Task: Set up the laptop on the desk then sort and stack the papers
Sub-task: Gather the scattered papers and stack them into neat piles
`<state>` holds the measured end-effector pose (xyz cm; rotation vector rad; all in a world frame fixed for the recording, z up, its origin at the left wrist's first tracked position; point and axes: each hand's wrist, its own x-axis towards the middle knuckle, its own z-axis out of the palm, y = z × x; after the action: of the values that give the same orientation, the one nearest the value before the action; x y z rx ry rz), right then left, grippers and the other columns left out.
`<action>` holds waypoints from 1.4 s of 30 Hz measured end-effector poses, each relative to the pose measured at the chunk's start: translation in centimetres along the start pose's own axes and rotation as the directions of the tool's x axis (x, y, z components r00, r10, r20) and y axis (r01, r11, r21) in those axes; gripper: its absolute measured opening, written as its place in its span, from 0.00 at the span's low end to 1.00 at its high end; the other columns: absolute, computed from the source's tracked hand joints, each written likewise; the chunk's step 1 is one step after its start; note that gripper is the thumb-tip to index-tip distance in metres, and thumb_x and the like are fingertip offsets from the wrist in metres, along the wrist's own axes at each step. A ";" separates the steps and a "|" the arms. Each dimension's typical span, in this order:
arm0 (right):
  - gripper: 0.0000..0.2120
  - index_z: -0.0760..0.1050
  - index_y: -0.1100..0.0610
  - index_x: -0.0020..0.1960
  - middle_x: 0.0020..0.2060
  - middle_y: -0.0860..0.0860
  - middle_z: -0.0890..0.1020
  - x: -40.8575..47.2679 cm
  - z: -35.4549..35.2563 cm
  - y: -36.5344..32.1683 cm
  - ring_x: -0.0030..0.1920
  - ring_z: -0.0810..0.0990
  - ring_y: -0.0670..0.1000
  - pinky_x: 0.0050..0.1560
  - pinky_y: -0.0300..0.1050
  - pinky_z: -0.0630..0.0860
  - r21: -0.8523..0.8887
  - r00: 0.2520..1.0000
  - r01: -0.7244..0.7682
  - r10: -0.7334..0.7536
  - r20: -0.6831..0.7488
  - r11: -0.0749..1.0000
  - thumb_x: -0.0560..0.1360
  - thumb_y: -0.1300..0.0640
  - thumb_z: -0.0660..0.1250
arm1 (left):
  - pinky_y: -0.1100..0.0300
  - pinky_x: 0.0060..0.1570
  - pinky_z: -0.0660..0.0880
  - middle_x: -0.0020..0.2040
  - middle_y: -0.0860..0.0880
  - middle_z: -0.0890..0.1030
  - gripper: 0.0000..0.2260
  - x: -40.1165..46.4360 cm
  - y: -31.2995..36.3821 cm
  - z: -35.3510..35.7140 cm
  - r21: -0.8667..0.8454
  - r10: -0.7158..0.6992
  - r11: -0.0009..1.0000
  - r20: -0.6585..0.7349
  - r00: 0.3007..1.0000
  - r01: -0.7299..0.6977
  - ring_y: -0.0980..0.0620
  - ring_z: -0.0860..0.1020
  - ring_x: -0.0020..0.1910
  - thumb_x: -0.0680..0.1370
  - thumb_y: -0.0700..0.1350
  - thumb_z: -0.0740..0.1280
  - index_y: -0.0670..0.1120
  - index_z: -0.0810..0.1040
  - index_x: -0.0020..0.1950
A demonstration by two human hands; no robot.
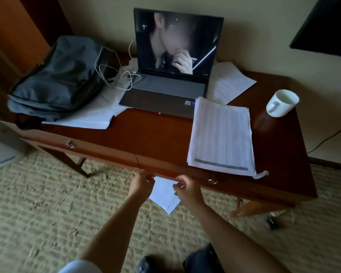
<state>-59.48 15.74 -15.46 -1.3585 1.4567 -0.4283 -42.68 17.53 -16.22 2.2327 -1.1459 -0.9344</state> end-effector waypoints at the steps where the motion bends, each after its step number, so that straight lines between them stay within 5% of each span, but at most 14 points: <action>1: 0.08 0.74 0.44 0.43 0.37 0.45 0.79 0.0 1.2 1.0 0.41 0.82 0.53 0.46 0.48 0.78 -0.011 1.000 -0.023 0.023 0.009 1.000 0.72 0.58 0.66 | 0.63 0.40 0.71 0.46 0.49 0.81 0.10 0.4 -1.6 0.3 -0.010 -0.016 1.000 0.021 1.000 0.016 0.49 0.79 0.44 0.76 0.38 0.64 0.47 0.80 0.54; 13: 0.09 0.73 0.52 0.52 0.47 0.51 0.80 12.6 12.8 21.0 0.48 0.82 0.54 0.46 0.46 0.78 0.079 0.941 -0.322 0.329 -0.084 0.943 0.73 0.60 0.66 | 0.65 0.31 0.69 0.45 0.48 0.82 0.08 11.4 -20.7 13.6 -0.021 -0.103 0.994 0.102 0.989 0.106 0.52 0.76 0.36 0.76 0.39 0.65 0.46 0.80 0.53; 19: 0.19 0.71 0.60 0.64 0.58 0.54 0.77 22.8 20.2 34.2 0.53 0.78 0.55 0.47 0.40 0.71 0.121 0.896 -0.426 0.436 -0.080 0.897 0.74 0.59 0.65 | 0.62 0.43 0.71 0.48 0.47 0.80 0.10 21.6 -30.9 23.7 -0.003 -0.085 0.996 0.146 0.986 0.086 0.51 0.76 0.44 0.75 0.38 0.67 0.43 0.79 0.56; 22: 0.21 0.68 0.61 0.67 0.62 0.57 0.73 27.0 23.5 39.5 0.48 0.75 0.54 0.38 0.40 0.69 0.208 0.865 -0.464 0.491 -0.101 0.861 0.75 0.59 0.65 | 0.60 0.46 0.73 0.56 0.44 0.79 0.12 26.3 -35.4 28.5 0.027 -0.077 0.997 0.170 0.983 0.073 0.47 0.78 0.50 0.75 0.37 0.66 0.43 0.78 0.58; 32: 0.43 0.51 0.58 0.76 0.73 0.61 0.57 35.6 29.4 48.6 0.70 0.64 0.61 0.64 0.54 0.66 0.429 0.724 -0.520 0.648 -0.237 0.739 0.71 0.54 0.73 | 0.50 0.57 0.76 0.69 0.41 0.63 0.26 33.7 -42.8 37.5 0.231 -0.098 0.973 0.300 0.949 0.028 0.39 0.75 0.59 0.73 0.41 0.63 0.48 0.65 0.71; 34: 0.46 0.48 0.58 0.77 0.74 0.61 0.56 36.6 30.2 49.4 0.71 0.63 0.60 0.67 0.53 0.64 0.440 0.696 -0.541 0.675 -0.243 0.717 0.71 0.50 0.73 | 0.55 0.59 0.73 0.70 0.41 0.61 0.27 33.9 -43.2 38.3 0.262 -0.124 0.964 0.324 0.938 0.037 0.40 0.71 0.63 0.74 0.40 0.62 0.48 0.62 0.74; 37: 0.45 0.58 0.59 0.73 0.66 0.59 0.70 38.2 31.3 52.3 0.64 0.71 0.61 0.64 0.54 0.70 0.352 0.709 -0.554 0.649 -0.276 0.755 0.65 0.42 0.73 | 0.56 0.61 0.71 0.70 0.41 0.62 0.28 33.6 -43.6 39.5 0.266 -0.174 0.961 0.374 0.911 0.074 0.42 0.67 0.66 0.76 0.38 0.60 0.47 0.57 0.76; 40: 0.26 0.72 0.63 0.62 0.56 0.56 0.80 37.4 30.8 51.0 0.52 0.80 0.57 0.54 0.47 0.75 0.457 0.753 -0.487 0.623 -0.211 0.744 0.67 0.55 0.74 | 0.57 0.63 0.69 0.69 0.40 0.64 0.27 33.3 -43.9 40.3 0.255 -0.176 0.964 0.383 0.907 0.080 0.42 0.67 0.67 0.76 0.36 0.58 0.45 0.59 0.75; 42: 0.17 0.74 0.64 0.57 0.48 0.55 0.81 37.1 30.6 50.3 0.36 0.80 0.54 0.38 0.43 0.75 0.465 0.778 -0.480 0.606 -0.166 0.744 0.71 0.61 0.73 | 0.57 0.63 0.68 0.70 0.40 0.65 0.27 33.2 -44.0 40.1 0.248 -0.169 0.966 0.371 0.913 0.078 0.41 0.68 0.67 0.76 0.35 0.56 0.45 0.60 0.75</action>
<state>-51.78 9.36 -84.36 -0.4943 1.8241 -0.5230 -35.57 10.36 -83.67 2.3907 -1.3527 -1.4147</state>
